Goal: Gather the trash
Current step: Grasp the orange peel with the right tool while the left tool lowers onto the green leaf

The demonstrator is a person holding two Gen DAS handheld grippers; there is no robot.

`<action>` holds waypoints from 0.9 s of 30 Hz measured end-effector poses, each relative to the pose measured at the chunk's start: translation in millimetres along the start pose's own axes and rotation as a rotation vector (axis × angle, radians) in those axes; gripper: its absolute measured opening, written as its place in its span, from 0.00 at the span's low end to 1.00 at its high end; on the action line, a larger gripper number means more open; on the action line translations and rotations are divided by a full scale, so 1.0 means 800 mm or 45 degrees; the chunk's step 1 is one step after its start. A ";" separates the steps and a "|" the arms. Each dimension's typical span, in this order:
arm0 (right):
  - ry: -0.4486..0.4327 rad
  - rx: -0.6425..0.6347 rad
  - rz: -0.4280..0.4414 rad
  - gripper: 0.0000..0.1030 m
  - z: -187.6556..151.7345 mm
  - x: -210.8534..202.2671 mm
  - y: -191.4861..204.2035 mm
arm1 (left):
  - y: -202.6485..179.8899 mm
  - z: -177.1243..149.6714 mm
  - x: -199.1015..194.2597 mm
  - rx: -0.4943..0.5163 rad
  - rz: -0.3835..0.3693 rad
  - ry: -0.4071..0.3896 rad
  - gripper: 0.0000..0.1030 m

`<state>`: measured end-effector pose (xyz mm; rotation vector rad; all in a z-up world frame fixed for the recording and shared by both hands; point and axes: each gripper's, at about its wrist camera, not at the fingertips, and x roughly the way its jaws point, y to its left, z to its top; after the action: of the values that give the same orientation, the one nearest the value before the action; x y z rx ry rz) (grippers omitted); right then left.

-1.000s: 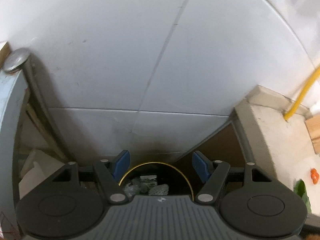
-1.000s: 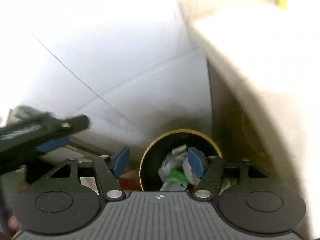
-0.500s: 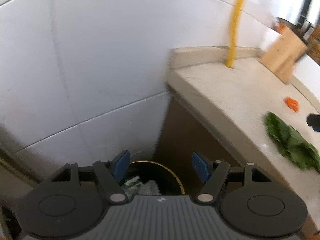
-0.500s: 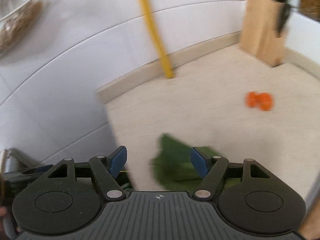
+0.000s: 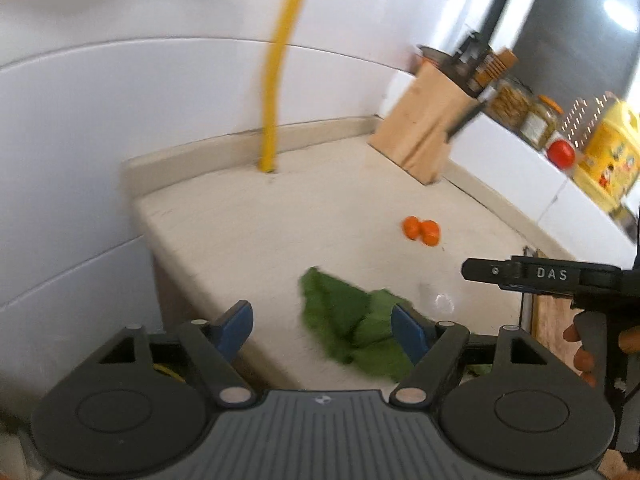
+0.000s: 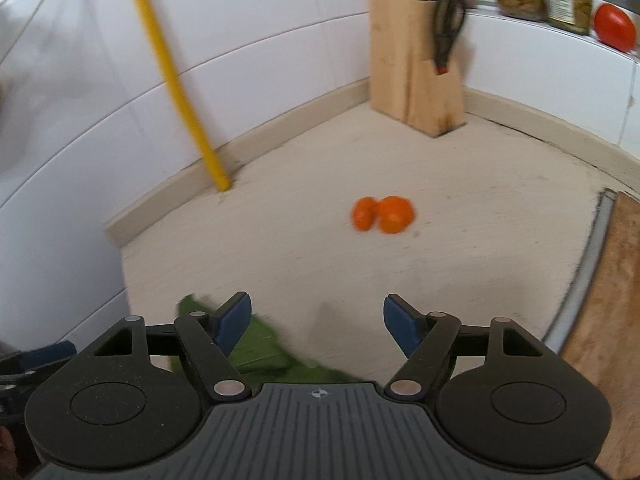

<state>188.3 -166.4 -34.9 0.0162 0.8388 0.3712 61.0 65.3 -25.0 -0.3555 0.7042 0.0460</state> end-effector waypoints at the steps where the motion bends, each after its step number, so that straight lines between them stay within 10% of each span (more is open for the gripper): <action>1: 0.002 0.008 -0.001 0.77 0.002 0.001 -0.007 | -0.009 0.002 0.007 0.018 -0.003 0.008 0.69; 27: 0.061 0.015 -0.067 0.86 0.076 0.133 -0.056 | -0.088 0.006 0.119 -0.006 0.143 0.246 0.69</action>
<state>311.1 -165.3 -78.0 -0.0039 0.8868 0.3182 148.5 -6.7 -61.2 -0.3273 0.9151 0.1210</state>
